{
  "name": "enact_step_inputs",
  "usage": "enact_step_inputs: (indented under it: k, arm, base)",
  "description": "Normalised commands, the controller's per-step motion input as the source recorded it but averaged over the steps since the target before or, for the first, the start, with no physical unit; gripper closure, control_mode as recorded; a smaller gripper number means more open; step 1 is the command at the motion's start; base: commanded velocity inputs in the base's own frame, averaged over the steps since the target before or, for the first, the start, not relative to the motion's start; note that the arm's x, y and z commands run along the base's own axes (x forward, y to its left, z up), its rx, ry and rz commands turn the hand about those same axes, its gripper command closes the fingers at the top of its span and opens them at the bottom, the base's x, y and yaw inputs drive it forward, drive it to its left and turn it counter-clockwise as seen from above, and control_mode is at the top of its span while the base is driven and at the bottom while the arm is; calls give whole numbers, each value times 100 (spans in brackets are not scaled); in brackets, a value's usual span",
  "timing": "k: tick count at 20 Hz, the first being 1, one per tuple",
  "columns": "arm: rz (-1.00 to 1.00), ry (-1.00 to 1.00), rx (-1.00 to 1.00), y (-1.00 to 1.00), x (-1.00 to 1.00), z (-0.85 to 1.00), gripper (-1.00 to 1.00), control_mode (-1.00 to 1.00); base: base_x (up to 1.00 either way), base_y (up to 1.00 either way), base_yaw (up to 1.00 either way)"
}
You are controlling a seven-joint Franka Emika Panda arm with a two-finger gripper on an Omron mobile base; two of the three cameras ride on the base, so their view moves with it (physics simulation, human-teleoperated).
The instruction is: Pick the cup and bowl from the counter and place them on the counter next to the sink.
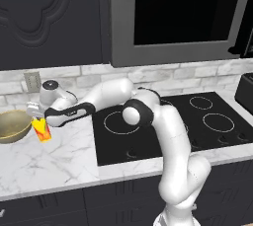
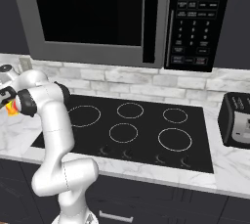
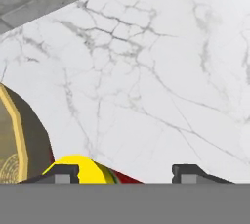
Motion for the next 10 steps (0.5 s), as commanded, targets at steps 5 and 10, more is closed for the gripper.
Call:
enact_step_inputs:
  k: [5,10]
  arm:
    - [0,0,0,0,0,0,100,-100]
    - [0,0,0,0,0,0,100,-100]
  base:
    - [0,0,0]
    - [0,0,0]
